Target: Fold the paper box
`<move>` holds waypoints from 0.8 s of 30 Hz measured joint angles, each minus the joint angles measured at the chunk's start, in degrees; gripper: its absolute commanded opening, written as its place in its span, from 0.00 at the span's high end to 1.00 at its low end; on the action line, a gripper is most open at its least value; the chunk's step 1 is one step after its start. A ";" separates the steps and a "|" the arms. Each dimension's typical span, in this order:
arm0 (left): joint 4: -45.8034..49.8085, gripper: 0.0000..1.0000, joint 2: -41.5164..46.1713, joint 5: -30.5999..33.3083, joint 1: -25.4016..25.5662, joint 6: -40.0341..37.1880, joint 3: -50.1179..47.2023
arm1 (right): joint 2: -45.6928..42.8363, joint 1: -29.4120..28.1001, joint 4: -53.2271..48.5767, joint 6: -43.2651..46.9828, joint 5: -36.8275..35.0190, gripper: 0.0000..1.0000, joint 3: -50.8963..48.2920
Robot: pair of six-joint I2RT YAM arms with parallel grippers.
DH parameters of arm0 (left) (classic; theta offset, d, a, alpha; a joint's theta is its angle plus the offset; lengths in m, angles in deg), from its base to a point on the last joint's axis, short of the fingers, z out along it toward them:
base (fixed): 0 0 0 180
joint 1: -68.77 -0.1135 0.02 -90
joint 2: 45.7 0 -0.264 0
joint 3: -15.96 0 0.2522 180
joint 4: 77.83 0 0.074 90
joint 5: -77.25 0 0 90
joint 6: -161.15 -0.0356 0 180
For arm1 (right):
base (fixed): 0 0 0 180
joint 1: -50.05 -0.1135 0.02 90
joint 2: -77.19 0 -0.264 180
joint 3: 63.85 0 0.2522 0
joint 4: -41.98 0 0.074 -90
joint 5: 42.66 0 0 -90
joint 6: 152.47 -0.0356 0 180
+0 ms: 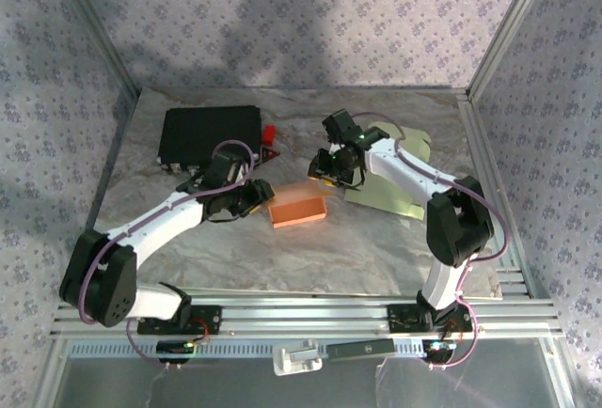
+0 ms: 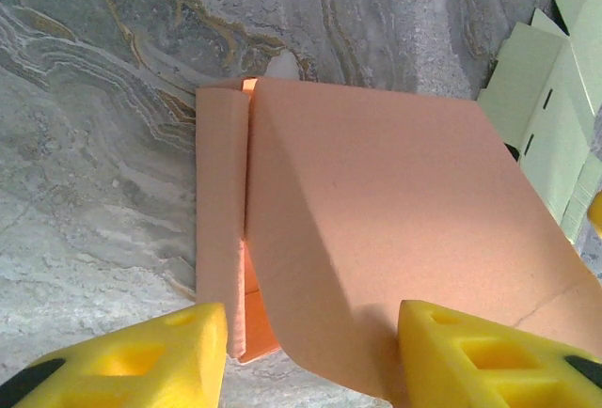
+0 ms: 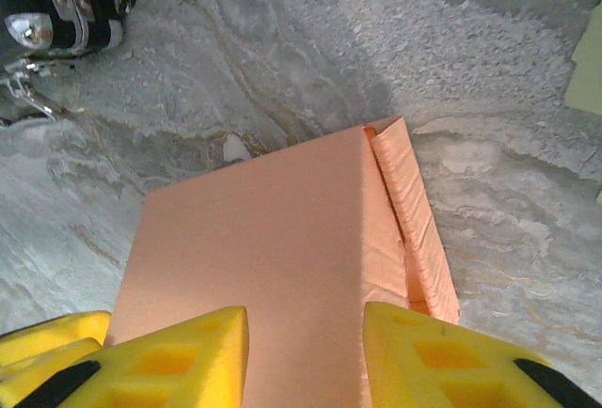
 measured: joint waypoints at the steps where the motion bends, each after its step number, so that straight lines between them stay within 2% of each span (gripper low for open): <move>1: -0.44 0.52 0.00 0.07 0.11 0.07 -0.02 | 0.00 -0.20 0.02 0.15 -0.07 0.62 -0.17; 5: -1.97 0.56 -0.11 0.92 0.37 0.50 -0.15 | 0.00 -1.11 -0.02 0.63 -1.09 0.63 -1.09; 10: -3.82 0.66 -0.87 1.33 0.57 1.25 -1.51 | 0.00 -1.79 0.42 0.74 -2.03 0.65 -2.93; 24: -8.04 0.72 -3.15 1.57 1.49 1.90 -3.56 | 0.00 -1.92 2.49 0.74 -2.43 0.70 -6.36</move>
